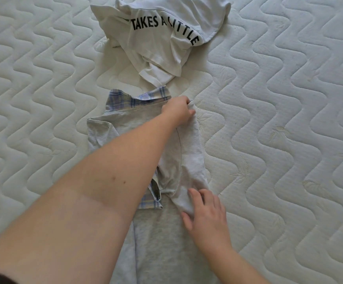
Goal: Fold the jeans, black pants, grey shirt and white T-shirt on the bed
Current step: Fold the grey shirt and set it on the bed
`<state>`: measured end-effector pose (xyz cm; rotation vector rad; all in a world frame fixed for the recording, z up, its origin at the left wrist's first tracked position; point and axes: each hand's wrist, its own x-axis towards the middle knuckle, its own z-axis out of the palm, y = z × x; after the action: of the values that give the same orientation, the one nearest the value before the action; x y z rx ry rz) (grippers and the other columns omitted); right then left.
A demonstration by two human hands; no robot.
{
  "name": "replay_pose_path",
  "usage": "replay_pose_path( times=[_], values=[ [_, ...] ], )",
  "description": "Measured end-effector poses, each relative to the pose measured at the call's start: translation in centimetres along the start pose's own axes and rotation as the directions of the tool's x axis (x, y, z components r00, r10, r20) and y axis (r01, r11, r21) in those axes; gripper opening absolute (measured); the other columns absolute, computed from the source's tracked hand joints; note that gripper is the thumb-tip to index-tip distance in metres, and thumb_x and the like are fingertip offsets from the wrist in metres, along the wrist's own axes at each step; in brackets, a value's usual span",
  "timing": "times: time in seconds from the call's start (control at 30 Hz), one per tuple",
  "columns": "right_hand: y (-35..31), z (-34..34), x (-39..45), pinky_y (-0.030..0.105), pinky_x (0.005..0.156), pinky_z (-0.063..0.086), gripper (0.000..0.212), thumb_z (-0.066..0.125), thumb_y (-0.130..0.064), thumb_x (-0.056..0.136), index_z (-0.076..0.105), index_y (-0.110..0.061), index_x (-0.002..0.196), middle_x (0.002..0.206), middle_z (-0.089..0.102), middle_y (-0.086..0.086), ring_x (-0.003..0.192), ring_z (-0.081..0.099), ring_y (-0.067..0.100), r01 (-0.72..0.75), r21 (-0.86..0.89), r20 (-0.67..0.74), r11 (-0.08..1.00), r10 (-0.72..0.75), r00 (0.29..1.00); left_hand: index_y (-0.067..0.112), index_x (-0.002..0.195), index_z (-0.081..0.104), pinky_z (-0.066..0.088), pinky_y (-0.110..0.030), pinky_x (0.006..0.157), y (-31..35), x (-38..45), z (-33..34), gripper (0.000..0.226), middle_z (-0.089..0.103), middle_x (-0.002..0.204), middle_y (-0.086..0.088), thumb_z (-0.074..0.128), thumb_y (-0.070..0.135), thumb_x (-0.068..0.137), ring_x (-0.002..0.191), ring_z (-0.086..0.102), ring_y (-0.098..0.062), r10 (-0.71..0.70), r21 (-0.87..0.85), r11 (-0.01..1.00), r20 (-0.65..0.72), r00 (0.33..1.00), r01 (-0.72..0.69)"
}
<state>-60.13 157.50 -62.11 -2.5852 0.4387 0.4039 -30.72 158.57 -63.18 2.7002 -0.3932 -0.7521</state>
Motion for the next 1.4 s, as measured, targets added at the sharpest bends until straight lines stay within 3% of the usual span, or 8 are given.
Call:
replay_pose_path(
  times=[0.2,0.4,0.63,0.77,0.87,1.03,1.23,1.4],
  values=[
    [0.0,0.1,0.9,0.027,0.107,0.025,0.061,0.05,-0.046,0.092,0.026,-0.034,0.147,0.139,0.031,-0.008,0.127,0.031,0.014,0.014,0.074,0.047,0.997,-0.018,0.999,0.033,0.122,0.056,0.031,-0.039,0.101,0.3,1.0,1.3,0.029,0.058,0.127,0.006,0.053,0.025,0.095,0.124,0.047,-0.02,-0.065,-0.108,0.992,-0.054,0.996,0.059],
    [0.6,0.1,-0.2,0.038,0.085,0.051,0.073,0.085,-0.036,0.062,0.059,-0.021,0.129,0.118,0.057,0.004,0.104,0.059,0.026,0.005,-0.018,0.026,1.0,-0.004,1.0,0.026,0.141,0.042,0.028,-0.041,0.107,-0.4,-3.1,1.8,0.052,0.046,0.135,-0.001,0.056,0.021,0.091,0.129,0.039,-0.022,0.043,-0.06,0.996,-0.272,0.961,-0.062],
    [2.9,0.8,-5.1,0.042,0.074,0.053,0.078,0.086,-0.032,0.063,0.055,-0.016,0.133,0.112,0.057,0.013,0.095,0.059,0.032,-0.075,-0.069,0.048,0.995,0.079,0.996,0.02,0.099,0.058,0.042,-0.015,0.074,-0.8,-18.1,5.2,0.009,0.055,0.089,0.007,0.057,0.028,0.094,0.082,0.053,-0.008,0.001,-0.45,0.86,-0.471,0.882,-0.241],
    [3.9,1.1,-7.6,0.042,0.062,0.055,0.064,0.079,-0.022,0.07,0.056,-0.011,0.129,0.105,0.055,0.013,0.084,0.062,0.032,-0.111,-0.044,0.063,0.993,0.114,0.991,0.023,0.073,0.056,0.041,-0.017,0.059,-2.0,-26.5,9.8,0.028,0.055,0.061,0.009,0.054,0.039,0.096,0.059,0.054,-0.004,-0.248,-0.589,0.807,-0.281,0.927,0.038],
    [4.6,1.2,-8.9,0.043,0.062,0.053,0.06,0.069,-0.022,0.079,0.049,-0.013,0.135,0.11,0.052,0.012,0.086,0.061,0.033,-0.148,-0.069,0.097,0.987,0.154,0.983,0.015,0.099,0.061,0.053,-0.034,0.077,-2.6,-30.0,13.4,0.024,0.064,0.079,0.004,0.063,0.038,0.092,0.077,0.065,-0.016,-0.471,-0.65,0.661,0.031,0.882,0.376],
    [6.3,0.8,-12.1,0.038,0.078,0.046,0.075,0.06,-0.036,0.086,0.025,-0.018,0.15,0.128,0.055,0.005,0.103,0.061,0.028,-0.208,-0.13,0.176,0.969,0.229,0.957,0.012,0.11,0.06,0.051,-0.016,0.074,-0.6,-31.2,15.8,0.029,0.069,0.097,0.0,0.072,0.027,0.088,0.09,0.065,-0.01,-0.362,-0.836,0.237,0.396,0.844,0.494],
    [8.0,-0.2,-17.0,0.034,0.066,0.043,0.056,0.057,-0.04,0.087,0.033,-0.024,0.136,0.108,0.063,0.001,0.092,0.064,0.026,-0.282,-0.203,0.316,0.938,0.335,0.888,0.005,0.122,0.048,0.052,-0.048,0.094,1.2,-31.5,16.5,0.041,0.061,0.121,-0.015,0.067,0.021,0.089,0.109,0.061,-0.029,-0.367,-0.775,0.331,0.42,0.83,0.538],
    [7.4,-0.5,-20.1,0.034,0.065,0.048,0.043,0.052,-0.044,0.091,0.041,-0.024,0.127,0.098,0.067,0.002,0.088,0.065,0.027,-0.229,-0.148,0.388,0.962,0.269,0.881,0.007,0.12,0.061,0.054,-0.04,0.093,0.6,-34.4,17.0,0.04,0.068,0.118,-0.008,0.073,0.023,0.085,0.104,0.065,-0.019,-0.296,-0.786,0.325,0.444,0.846,0.526]
  ],
)
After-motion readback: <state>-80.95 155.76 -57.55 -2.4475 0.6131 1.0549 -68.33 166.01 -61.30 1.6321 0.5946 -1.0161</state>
